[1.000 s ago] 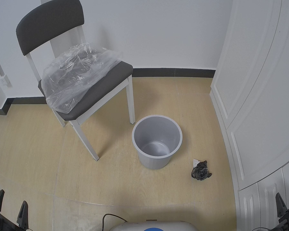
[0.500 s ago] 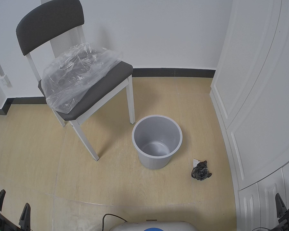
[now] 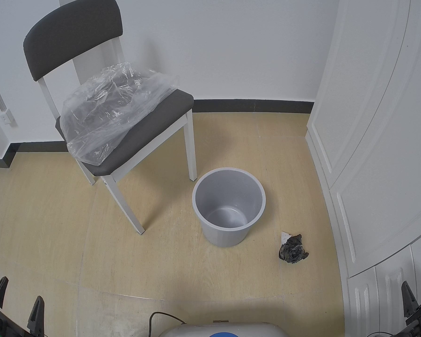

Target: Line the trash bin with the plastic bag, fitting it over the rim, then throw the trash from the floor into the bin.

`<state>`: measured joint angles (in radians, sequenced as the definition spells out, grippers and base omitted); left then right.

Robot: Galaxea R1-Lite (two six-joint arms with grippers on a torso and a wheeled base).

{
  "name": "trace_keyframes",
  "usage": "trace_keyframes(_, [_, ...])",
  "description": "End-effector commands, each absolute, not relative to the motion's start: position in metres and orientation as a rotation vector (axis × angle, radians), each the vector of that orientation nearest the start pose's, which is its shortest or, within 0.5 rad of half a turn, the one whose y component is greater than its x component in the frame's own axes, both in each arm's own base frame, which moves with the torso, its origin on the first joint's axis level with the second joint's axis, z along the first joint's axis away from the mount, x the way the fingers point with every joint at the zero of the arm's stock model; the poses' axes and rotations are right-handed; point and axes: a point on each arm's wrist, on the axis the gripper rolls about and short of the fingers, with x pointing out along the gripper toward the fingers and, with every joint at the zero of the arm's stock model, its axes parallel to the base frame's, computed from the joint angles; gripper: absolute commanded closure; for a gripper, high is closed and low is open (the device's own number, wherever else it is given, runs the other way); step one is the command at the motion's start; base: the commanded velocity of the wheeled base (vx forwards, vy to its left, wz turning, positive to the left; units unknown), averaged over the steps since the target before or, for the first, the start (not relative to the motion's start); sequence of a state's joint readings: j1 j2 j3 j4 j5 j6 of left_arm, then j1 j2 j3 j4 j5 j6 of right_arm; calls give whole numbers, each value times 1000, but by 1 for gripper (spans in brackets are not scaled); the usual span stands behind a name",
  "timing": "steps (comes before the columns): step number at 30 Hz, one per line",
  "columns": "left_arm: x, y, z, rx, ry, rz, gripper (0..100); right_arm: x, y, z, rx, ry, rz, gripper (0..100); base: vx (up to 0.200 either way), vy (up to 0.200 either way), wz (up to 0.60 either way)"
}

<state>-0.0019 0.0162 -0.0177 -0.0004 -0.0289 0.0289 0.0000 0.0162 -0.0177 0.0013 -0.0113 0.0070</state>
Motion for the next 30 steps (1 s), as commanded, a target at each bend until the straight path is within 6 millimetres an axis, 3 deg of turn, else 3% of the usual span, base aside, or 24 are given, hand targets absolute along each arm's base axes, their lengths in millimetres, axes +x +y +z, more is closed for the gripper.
trace_keyframes(1, [-23,-1,76,28,0,-29,0,-23,0,75,6,2,-9,0,0,0,0])
trace_keyframes(7, [-23,0,76,-41,0,12,0,-23,0,75,15,0,-8,0,0,0,0])
trace_keyframes(30, [-23,0,76,21,1,-6,0,-23,0,75,0,0,-11,0,0,0,0])
